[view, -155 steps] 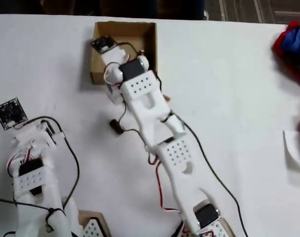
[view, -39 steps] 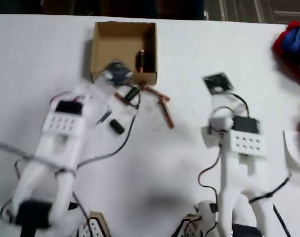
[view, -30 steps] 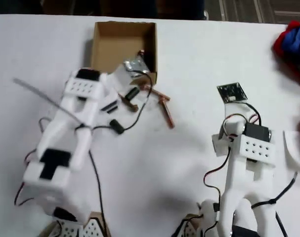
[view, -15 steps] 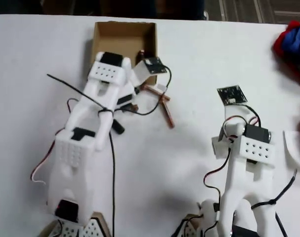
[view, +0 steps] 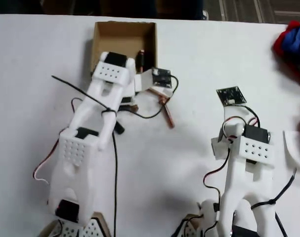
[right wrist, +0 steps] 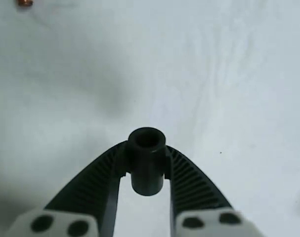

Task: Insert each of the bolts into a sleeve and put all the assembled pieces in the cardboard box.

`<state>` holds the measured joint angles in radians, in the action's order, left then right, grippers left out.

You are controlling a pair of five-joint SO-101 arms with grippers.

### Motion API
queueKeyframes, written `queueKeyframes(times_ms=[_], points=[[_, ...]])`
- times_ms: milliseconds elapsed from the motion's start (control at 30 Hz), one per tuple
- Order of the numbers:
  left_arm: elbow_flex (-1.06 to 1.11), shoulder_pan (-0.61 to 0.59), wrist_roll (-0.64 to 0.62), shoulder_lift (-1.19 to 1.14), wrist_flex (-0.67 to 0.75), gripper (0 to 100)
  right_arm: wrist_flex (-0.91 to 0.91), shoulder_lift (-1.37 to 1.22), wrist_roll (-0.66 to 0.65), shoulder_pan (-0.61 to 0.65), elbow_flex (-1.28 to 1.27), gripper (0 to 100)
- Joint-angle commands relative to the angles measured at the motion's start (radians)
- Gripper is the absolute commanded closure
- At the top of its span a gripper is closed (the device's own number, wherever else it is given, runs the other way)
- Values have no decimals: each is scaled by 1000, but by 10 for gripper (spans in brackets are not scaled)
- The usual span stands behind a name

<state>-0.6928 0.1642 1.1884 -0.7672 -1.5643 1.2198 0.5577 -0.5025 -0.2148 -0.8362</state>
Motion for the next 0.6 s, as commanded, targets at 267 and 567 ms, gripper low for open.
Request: queueKeyframes(times_ms=[267,567], points=[[-47,75,9,-77,6,861,-10,36,-6,-12,5,978],[-48,52,9,-155,91,861,-10,36,-6,-12,5,978]])
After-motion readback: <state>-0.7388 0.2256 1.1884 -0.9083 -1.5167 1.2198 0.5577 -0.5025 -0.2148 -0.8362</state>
